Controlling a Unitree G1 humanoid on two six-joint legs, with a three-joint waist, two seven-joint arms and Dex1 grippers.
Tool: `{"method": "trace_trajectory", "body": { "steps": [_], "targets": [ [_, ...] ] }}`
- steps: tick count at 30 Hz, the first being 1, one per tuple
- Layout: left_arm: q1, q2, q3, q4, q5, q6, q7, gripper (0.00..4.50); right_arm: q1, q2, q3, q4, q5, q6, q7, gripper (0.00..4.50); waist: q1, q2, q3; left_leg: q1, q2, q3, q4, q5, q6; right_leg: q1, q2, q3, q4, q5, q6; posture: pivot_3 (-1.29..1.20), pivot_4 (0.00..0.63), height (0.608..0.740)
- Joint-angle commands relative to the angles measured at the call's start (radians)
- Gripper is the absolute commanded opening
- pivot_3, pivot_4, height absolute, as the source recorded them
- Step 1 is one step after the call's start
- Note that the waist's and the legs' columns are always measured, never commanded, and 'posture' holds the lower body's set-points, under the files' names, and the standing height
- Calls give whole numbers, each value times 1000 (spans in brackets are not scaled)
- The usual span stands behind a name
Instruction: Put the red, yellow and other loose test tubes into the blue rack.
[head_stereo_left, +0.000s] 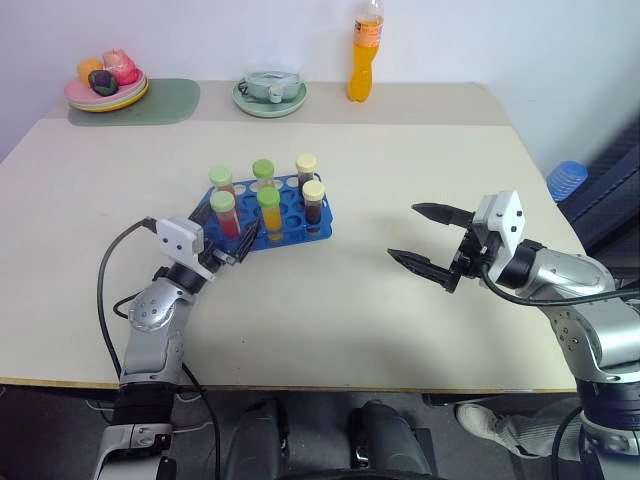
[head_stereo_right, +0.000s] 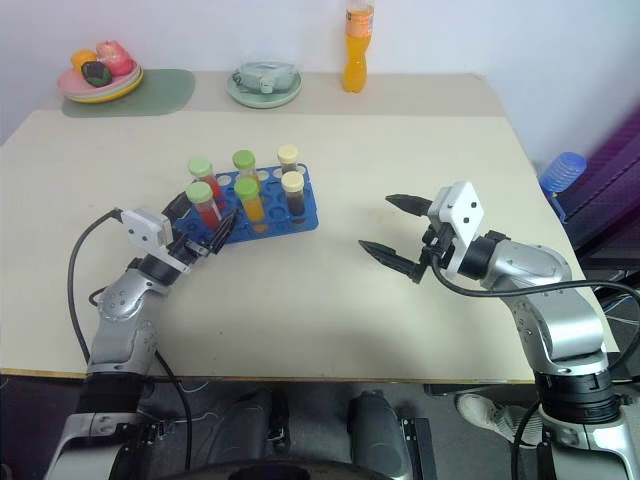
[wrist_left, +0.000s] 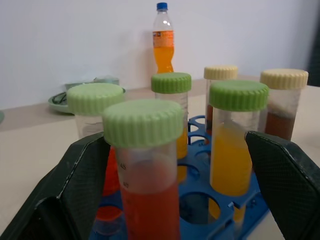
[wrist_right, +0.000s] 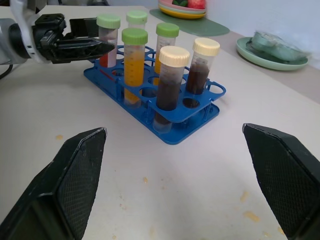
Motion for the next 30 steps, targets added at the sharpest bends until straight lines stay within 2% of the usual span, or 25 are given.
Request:
{"method": "trace_trajectory", "body": {
  "steps": [1, 4, 13, 25, 30],
  "targets": [
    [31, 8, 28, -42, -23, -17, -12, 4451, -3, 5, -8, 32, -18, -48, 14, 4500, 0, 0, 0, 0, 0, 0, 0, 0, 0, 0, 0, 0, 0, 0, 0, 0, 150, 740],
    [63, -4, 38, -43, -37, -41, -16, 4451, 7, 0, -19, 63, -27, -74, 28, 4500, -1, 0, 0, 0, 0, 0, 0, 0, 0, 0, 0, 0, 0, 0, 0, 0, 150, 740],
    [155, 25, 13, -115, -102, -35, -162, 4451, 78, -16, -103, 158, -24, -135, 58, 4500, 2, 0, 0, 0, 0, 0, 0, 0, 0, 0, 0, 0, -1, 0, 0, 0, 150, 740],
    [202, 111, 38, -212, -172, 145, -218, 4451, 258, -38, -239, 225, -23, -236, 121, 4500, 1, 0, 0, 0, 0, 0, 0, 0, 0, 1, 0, 0, -2, 0, 0, 0, 150, 740],
    [206, 140, 52, -248, -196, 196, -225, 4451, 291, -38, -270, 247, -21, -266, 133, 4500, -2, 0, 0, 1, 0, 0, -1, 0, 0, 1, 0, 0, -2, 0, 0, 0, 150, 740]
  ]
}}
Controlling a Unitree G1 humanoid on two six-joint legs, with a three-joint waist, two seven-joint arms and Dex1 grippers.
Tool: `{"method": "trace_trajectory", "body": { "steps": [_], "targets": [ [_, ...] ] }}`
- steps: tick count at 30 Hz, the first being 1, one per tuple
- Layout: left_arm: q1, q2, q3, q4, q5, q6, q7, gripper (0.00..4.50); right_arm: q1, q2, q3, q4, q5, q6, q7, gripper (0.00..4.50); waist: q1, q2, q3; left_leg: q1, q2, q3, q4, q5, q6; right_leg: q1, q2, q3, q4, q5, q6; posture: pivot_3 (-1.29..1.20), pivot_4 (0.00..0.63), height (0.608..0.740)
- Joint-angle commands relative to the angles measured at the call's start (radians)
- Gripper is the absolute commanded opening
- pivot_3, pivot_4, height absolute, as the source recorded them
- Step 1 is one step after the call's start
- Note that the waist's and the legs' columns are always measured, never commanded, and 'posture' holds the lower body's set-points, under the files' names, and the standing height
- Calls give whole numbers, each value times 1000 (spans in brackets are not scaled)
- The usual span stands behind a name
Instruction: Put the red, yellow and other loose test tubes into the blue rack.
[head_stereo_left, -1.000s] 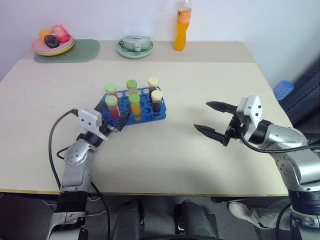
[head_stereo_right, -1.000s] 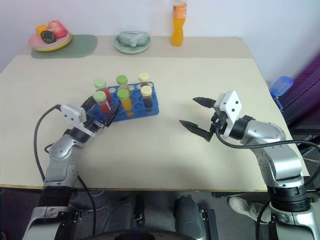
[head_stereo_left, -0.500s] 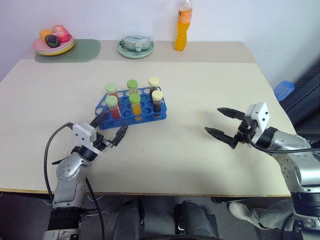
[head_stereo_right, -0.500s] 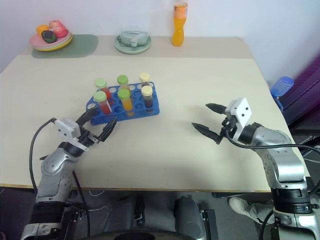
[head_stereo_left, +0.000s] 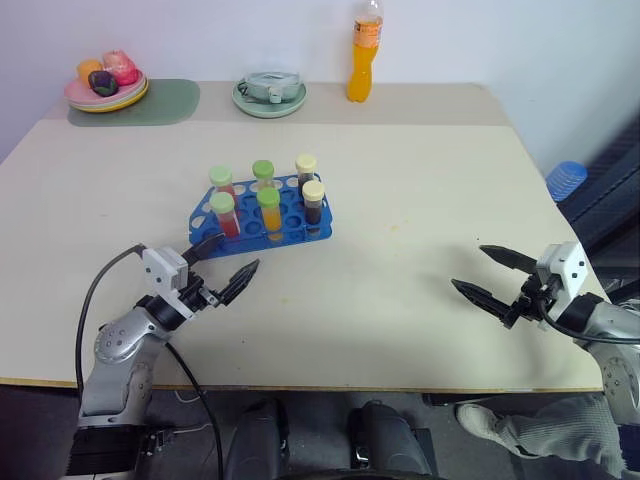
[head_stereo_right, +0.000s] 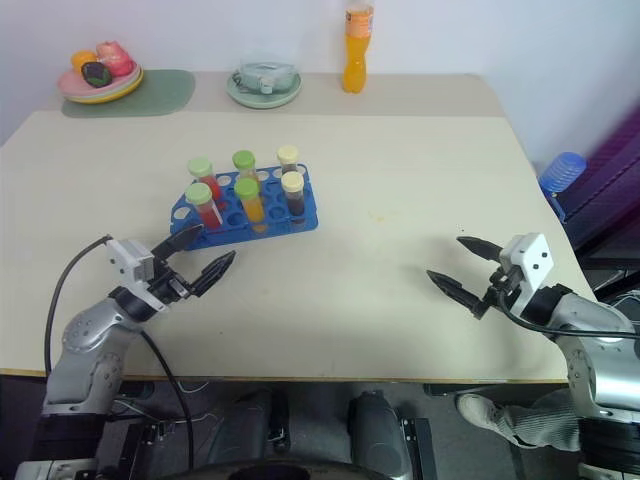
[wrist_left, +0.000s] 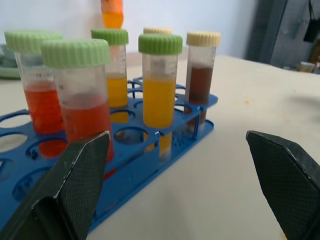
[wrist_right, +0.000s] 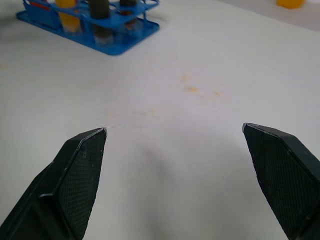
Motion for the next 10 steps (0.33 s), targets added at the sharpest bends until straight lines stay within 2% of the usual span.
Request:
{"method": "trace_trajectory", "body": {
  "steps": [1, 10],
  "targets": [
    [8, 26, 24, -64, -34, 33, -8, 4451, 8, -8, -42, 1, 11, -38, 8, 4500, 0, 0, 0, 0, 0, 0, 0, 0, 0, 0, 0, 0, 0, 0, 0, 0, 150, 740],
    [57, 63, 47, -151, -62, 117, -4, 4451, 15, 4, -32, 9, 8, -54, 1, 4500, 1, 0, 0, 0, 0, 0, 0, 0, 0, 0, 0, 0, 0, 0, 0, 0, 150, 740]
  ]
}}
